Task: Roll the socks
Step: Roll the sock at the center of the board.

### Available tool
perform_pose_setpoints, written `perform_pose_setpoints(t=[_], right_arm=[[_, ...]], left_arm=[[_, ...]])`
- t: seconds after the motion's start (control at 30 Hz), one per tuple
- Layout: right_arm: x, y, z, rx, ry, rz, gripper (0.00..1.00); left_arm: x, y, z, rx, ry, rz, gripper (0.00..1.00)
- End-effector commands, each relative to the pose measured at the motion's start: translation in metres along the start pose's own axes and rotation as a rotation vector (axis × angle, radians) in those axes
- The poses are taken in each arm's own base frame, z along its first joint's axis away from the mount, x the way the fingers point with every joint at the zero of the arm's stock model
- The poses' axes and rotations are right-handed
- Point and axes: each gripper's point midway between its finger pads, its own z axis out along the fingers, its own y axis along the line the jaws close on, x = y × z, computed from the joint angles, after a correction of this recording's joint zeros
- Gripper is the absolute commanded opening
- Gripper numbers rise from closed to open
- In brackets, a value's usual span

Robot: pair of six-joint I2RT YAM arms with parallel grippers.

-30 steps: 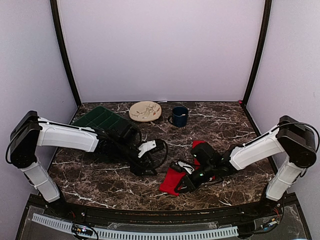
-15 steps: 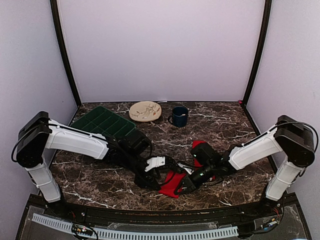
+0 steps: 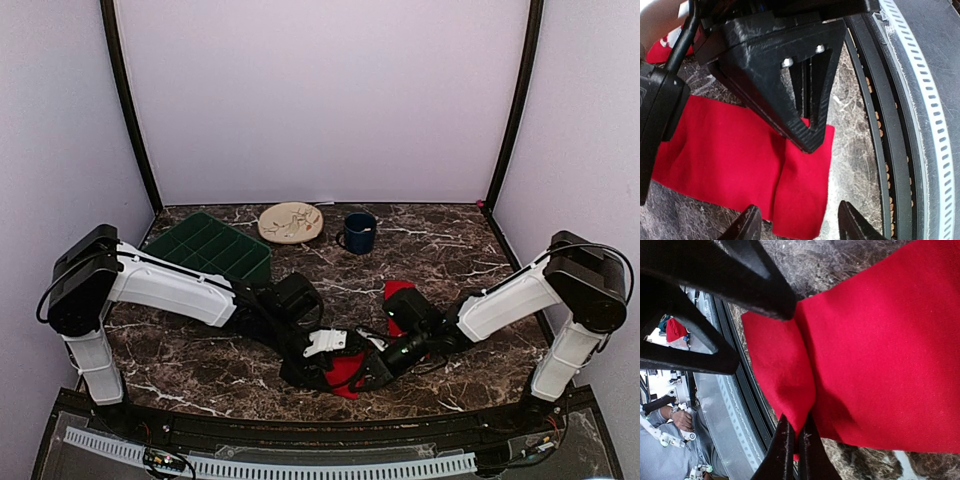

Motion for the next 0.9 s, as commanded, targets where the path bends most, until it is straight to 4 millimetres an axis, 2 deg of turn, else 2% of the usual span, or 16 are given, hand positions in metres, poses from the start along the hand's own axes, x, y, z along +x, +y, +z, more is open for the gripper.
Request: perform_pose_setpoints(t=[0.0, 0.47, 0.87], right_arm=[[0.002, 0.000, 0.000, -0.023, -0.003, 0.008, 0.00], [0.005, 0.001, 0.000, -0.042, 0.003, 0.010, 0.00], [0.004, -0.001, 0.001, -0.039, 0.009, 0.017, 0.00]], left_arm=[[0.003, -0.002, 0.006, 0.011, 0.043, 0.029, 0.54], [0.006, -0.004, 0.016, 0.027, 0.070, 0.047, 0.47], [0.004, -0.009, 0.017, 0.051, 0.067, 0.042, 0.32]])
